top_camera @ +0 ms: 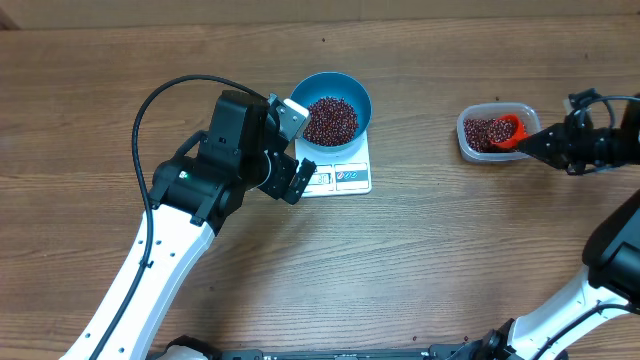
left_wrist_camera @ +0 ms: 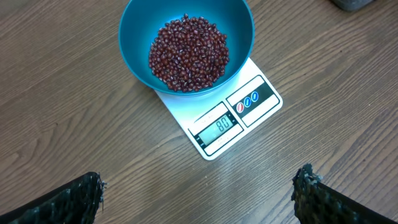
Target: Scoop item into bowl and weigh 150g on scale
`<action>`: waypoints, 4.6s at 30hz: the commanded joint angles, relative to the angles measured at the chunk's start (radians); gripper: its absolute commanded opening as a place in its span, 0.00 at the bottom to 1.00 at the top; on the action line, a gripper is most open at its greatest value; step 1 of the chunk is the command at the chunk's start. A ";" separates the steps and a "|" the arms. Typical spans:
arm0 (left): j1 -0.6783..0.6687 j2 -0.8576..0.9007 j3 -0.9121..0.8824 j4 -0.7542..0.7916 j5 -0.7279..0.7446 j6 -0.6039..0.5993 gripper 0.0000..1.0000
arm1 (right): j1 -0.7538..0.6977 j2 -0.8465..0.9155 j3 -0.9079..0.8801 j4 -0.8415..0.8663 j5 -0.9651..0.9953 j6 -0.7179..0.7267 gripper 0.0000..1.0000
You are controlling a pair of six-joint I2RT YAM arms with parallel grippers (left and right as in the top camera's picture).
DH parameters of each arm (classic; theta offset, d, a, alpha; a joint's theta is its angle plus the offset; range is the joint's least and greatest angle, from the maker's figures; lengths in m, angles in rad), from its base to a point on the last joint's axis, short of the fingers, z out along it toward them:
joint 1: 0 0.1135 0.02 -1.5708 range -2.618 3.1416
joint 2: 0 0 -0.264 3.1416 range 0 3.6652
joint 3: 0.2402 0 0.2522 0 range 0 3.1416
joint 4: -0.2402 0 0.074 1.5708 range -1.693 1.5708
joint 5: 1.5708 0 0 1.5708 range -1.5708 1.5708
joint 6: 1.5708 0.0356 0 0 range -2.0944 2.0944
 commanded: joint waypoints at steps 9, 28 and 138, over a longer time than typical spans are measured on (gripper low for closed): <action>0.000 0.010 -0.005 0.002 0.007 -0.011 1.00 | 0.037 0.003 0.002 -0.100 -0.240 -0.185 0.04; 0.000 0.010 -0.005 0.002 0.007 -0.011 1.00 | 0.559 0.003 0.166 0.133 -0.179 0.196 0.04; 0.000 0.010 -0.005 0.002 0.007 -0.011 0.99 | 0.254 -0.169 -0.263 0.447 0.279 0.212 0.04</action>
